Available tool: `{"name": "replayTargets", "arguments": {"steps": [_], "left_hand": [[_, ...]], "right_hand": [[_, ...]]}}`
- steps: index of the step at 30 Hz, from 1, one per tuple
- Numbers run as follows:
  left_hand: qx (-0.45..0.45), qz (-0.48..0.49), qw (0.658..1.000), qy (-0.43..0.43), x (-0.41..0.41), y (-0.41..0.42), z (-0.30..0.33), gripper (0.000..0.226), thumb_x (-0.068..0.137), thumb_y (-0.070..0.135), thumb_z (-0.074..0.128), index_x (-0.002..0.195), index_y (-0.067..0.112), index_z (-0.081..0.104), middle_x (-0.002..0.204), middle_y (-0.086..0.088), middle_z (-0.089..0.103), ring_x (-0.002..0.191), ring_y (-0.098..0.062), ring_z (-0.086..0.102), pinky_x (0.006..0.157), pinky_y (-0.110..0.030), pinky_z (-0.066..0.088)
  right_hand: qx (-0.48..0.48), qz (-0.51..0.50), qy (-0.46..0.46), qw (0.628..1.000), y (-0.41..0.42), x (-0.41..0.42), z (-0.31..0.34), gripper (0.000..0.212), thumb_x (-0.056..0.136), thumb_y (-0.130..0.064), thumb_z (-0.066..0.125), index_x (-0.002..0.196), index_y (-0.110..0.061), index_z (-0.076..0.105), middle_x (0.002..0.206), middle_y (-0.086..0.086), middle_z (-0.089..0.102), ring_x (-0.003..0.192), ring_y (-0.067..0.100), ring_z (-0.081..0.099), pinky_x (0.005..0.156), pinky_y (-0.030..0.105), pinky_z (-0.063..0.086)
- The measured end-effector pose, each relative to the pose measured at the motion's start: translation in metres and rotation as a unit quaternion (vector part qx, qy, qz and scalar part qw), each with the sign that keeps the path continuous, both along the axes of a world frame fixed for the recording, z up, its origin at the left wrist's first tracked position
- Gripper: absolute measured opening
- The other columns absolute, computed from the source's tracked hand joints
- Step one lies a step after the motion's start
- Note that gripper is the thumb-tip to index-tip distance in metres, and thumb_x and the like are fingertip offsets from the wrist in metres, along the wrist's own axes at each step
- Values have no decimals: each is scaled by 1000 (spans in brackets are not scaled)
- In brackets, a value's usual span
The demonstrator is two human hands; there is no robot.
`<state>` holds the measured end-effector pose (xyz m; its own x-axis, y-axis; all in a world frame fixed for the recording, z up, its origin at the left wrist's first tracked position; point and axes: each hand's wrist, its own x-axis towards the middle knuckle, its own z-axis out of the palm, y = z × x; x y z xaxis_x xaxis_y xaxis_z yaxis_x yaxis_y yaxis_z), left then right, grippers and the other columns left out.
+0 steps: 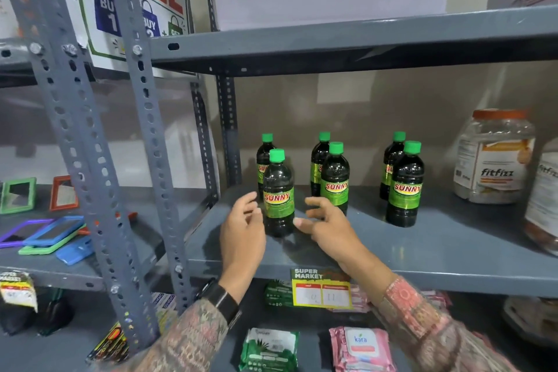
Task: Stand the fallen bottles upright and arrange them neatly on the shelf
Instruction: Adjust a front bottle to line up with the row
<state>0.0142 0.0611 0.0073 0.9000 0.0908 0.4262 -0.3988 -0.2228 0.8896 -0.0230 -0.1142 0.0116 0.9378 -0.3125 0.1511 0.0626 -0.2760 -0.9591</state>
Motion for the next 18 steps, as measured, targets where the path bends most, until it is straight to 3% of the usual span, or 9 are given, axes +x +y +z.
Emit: {"name": "replayTargets", "arguments": {"steps": [2,5,8,11,13,16,18], "left_hand": [[9,-16,999,-46,-14,-8,-1,27,99,25,57,118,41,69,107,17,74,94,1,70,80,-22,53],[71,-113,991,-26,-25,-42,8,31,93,36,62,122,42,70,105,16,74,85,3,67,74,-21,50],[75,-174,982,-5,-14,-83,23,45,96,28,67,140,32,62,126,8,68,104,6,65,84,-11,49],[45,-159,986,25,1,-117,29,63,97,22,69,155,24,46,145,-2,57,126,-13,59,107,-30,48],[12,-165,984,65,12,-129,30,77,96,18,72,162,20,33,157,-6,49,140,-18,50,118,-40,42],[-38,-224,969,95,26,-137,29,83,94,5,74,164,16,31,159,-8,53,141,-21,54,120,-43,43],[-35,-250,963,92,31,-140,28,77,93,-1,73,160,16,39,147,-7,64,129,-17,64,109,-32,52]], "right_hand": [[7,-19,-1,1000,-22,-10,-2,48,90,-25,83,132,-29,61,122,0,67,113,22,68,104,51,56],[-33,-97,-20,995,-58,-15,-2,47,85,-19,86,125,-26,61,117,2,70,107,24,69,100,51,57],[-58,-118,-25,991,-84,-6,6,68,80,-19,90,136,-24,54,128,5,65,113,23,65,101,45,55],[-38,-57,4,998,-106,8,13,97,75,-13,94,155,-18,39,142,10,55,129,27,60,111,47,51],[-35,-13,18,999,-113,17,17,109,73,-8,95,161,-17,32,146,9,52,134,25,54,111,41,49],[-3,42,-1,999,-117,26,23,108,74,9,88,162,-13,30,144,7,59,128,21,58,91,22,52],[2,58,-19,998,-119,31,24,103,73,17,83,160,-11,35,143,10,64,130,25,62,99,31,57]]}}
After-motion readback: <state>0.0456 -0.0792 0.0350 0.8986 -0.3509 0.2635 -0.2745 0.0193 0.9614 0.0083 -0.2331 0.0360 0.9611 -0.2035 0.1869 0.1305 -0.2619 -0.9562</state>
